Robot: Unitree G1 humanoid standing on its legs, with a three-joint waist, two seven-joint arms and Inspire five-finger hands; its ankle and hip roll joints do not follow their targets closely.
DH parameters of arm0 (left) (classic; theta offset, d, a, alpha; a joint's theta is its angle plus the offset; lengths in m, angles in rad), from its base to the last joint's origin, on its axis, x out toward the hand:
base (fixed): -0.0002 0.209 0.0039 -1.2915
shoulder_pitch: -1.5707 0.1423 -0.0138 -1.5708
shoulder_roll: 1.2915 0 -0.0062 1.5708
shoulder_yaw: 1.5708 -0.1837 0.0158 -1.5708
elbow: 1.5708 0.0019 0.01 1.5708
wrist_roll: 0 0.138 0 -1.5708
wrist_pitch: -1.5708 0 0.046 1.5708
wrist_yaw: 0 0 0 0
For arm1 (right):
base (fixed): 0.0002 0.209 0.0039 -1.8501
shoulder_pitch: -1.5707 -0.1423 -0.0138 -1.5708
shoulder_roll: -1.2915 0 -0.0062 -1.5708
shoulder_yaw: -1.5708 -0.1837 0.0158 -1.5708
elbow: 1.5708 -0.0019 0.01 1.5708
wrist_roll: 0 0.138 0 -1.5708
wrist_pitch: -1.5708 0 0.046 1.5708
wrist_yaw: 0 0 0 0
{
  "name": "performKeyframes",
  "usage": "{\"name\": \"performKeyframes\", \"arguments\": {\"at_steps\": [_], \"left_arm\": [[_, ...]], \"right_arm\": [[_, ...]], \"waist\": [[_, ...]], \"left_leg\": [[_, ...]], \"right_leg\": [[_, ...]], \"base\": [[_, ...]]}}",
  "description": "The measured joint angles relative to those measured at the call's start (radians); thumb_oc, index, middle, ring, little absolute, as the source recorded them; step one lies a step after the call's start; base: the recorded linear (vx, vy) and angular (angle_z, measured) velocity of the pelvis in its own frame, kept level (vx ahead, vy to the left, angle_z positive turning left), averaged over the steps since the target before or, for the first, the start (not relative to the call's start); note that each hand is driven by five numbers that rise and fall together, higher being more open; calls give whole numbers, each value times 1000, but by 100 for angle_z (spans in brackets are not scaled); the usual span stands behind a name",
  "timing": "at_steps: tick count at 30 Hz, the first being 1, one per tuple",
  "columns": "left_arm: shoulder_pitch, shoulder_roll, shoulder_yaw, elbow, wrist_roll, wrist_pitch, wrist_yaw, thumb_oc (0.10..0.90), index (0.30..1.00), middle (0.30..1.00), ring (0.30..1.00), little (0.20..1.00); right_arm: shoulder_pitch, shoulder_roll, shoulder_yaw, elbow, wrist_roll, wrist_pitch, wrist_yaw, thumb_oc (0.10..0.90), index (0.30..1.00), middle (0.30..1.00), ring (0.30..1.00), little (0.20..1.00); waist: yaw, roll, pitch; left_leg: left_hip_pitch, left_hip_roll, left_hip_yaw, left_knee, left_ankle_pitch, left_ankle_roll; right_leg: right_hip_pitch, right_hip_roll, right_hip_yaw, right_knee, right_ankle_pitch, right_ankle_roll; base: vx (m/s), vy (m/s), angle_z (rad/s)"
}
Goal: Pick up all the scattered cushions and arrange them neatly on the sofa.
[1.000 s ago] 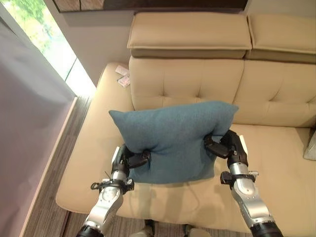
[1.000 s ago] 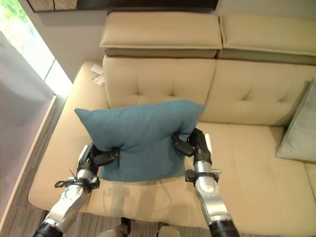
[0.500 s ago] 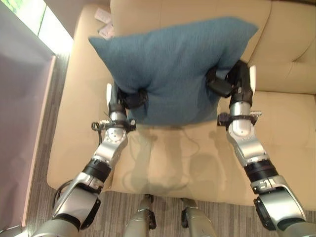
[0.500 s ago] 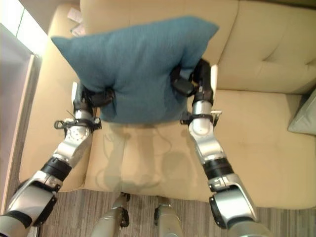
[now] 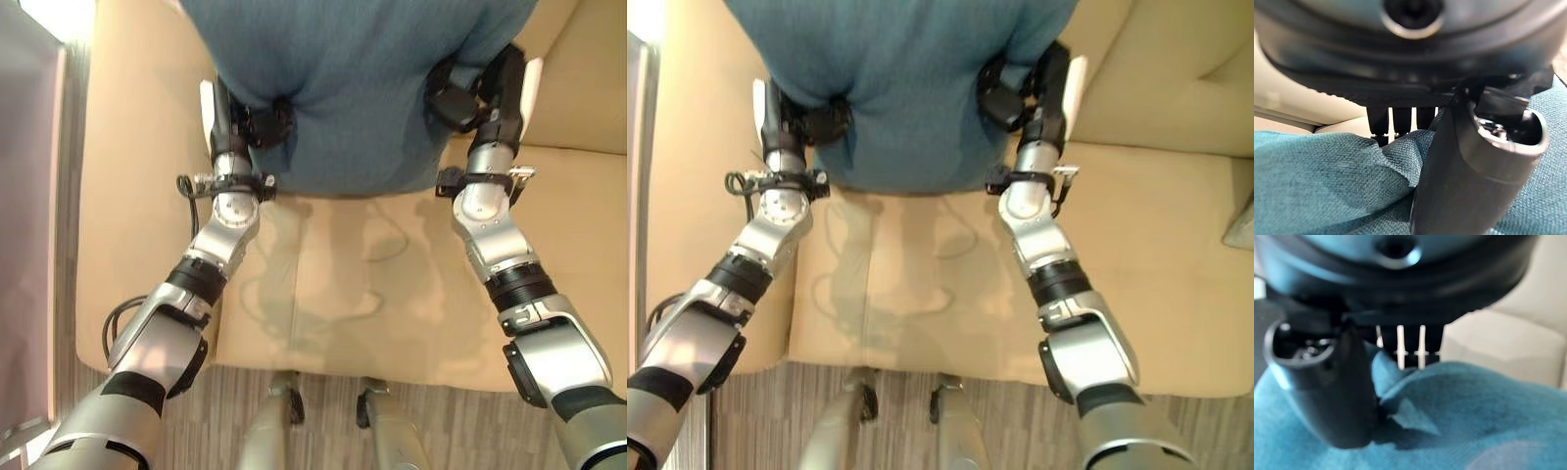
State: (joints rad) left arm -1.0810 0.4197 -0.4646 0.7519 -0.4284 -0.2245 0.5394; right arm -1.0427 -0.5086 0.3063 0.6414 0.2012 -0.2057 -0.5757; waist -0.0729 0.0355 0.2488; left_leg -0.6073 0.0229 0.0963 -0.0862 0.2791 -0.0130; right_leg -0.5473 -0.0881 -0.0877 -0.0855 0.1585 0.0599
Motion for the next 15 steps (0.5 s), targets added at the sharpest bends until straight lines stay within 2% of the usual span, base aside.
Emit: {"name": "performKeyframes", "arguments": {"at_steps": [2, 3, 4, 5, 6, 7, 8, 9, 10, 12, 15], "left_arm": [[-22, 1, -2, 4, 0, -1, 0, 400, 300, 300, 300, 300], [-29, -8, -2, 11, 0, -4, 0, 400, 300, 300, 300, 300], [-31, -15, -4, 20, 0, -10, 1, 400, 300, 300, 300, 300], [-34, -16, -4, 22, 0, -12, 1, 408, 312, 312, 312, 312], [-53, -7, 0, 22, 2, -14, 1, 551, 526, 526, 526, 526], [-61, -4, 15, 22, 4, -14, 0, 720, 780, 780, 780, 780], [-64, 3, 16, 23, 22, -14, 1, 800, 900, 900, 900, 900], [-60, 3, 14, 25, 28, -14, 3, 800, 900, 900, 900, 900], [-57, 8, 15, 33, 38, -14, 9, 800, 900, 900, 900, 900], [-77, 29, 10, 34, 64, -14, 16, 800, 900, 900, 900, 900], [-77, 53, -5, 35, 94, -14, 12, 800, 900, 900, 900, 900]], "right_arm": [[-1, -5, -3, -2, -1, -21, -2, 400, 300, 300, 300, 300], [-7, -7, -8, -1, -3, -26, -3, 400, 300, 300, 300, 300], [-5, -7, -12, -2, -6, -32, -6, 400, 300, 300, 300, 300], [-6, -7, -14, -3, -6, -34, -7, 400, 300, 300, 300, 300], [-18, -9, -28, -19, -17, -37, -17, 400, 300, 300, 300, 300], [-23, -6, -24, -26, -23, -39, -22, 400, 300, 300, 300, 300], [-22, 9, -23, -28, -28, -39, -39, 400, 300, 300, 300, 300], [-18, 11, -23, -28, -30, -38, -45, 416, 324, 324, 324, 324], [-16, 14, -18, -30, -51, -36, -51, 690, 735, 735, 735, 735], [-17, 6, -31, -33, -94, -36, -65, 800, 900, 900, 900, 900], [-13, 7, -43, -31, -129, -25, -77, 800, 900, 900, 900, 900]], "waist": [[-7, 1, 4], [0, 11, 15], [-6, 20, 17], [-10, 19, 17], [-14, 20, 18], [-8, 26, 24], [-23, 11, 31], [-18, 10, 32], [0, 21, 27], [-10, 19, 28], [-11, 19, 28]], "left_leg": [[-16, 0, -25, -2, 3, 6], [-14, 8, -36, -2, 6, 13], [-14, 3, -54, -1, 6, 13], [-15, -4, -52, -1, 6, 13], [-31, -31, -48, -1, 5, 12], [-50, -28, -46, 26, 0, 5], [-135, -41, -44, 136, -48, -10], [-117, -36, -40, 96, -17, -8], [-60, -2, -35, 5, 16, -9], [-74, 0, -39, -2, 14, -10], [-76, -2, -39, -2, 13, -11]], "right_leg": [[-43, -3, 2, 51, -14, 17], [-109, -2, 10, 140, -60, 50], [-105, -2, 12, 119, -64, 69], [-88, -7, 14, 83, -51, 64], [-38, -22, 25, -8, 0, 25], [-44, -21, 22, -7, 13, 20], [-49, -42, 15, -7, 24, 17], [-51, -36, 14, -6, 25, 19], [-56, -2, 23, -6, 24, 20], [-69, 7, 21, -6, 24, 20], [-72, 6, 23, -7, 29, 26]], "base": [[-10, 0, -13], [-14, -6, -13], [-14, -6, -5], [-17, -8, 28], [7, 0, 22], [-13, -3, 36], [12, -1, 12], [-8, 0, -17], [-9, -1, -39], [-6, 0, -16], [-3, 0, 1]]}}
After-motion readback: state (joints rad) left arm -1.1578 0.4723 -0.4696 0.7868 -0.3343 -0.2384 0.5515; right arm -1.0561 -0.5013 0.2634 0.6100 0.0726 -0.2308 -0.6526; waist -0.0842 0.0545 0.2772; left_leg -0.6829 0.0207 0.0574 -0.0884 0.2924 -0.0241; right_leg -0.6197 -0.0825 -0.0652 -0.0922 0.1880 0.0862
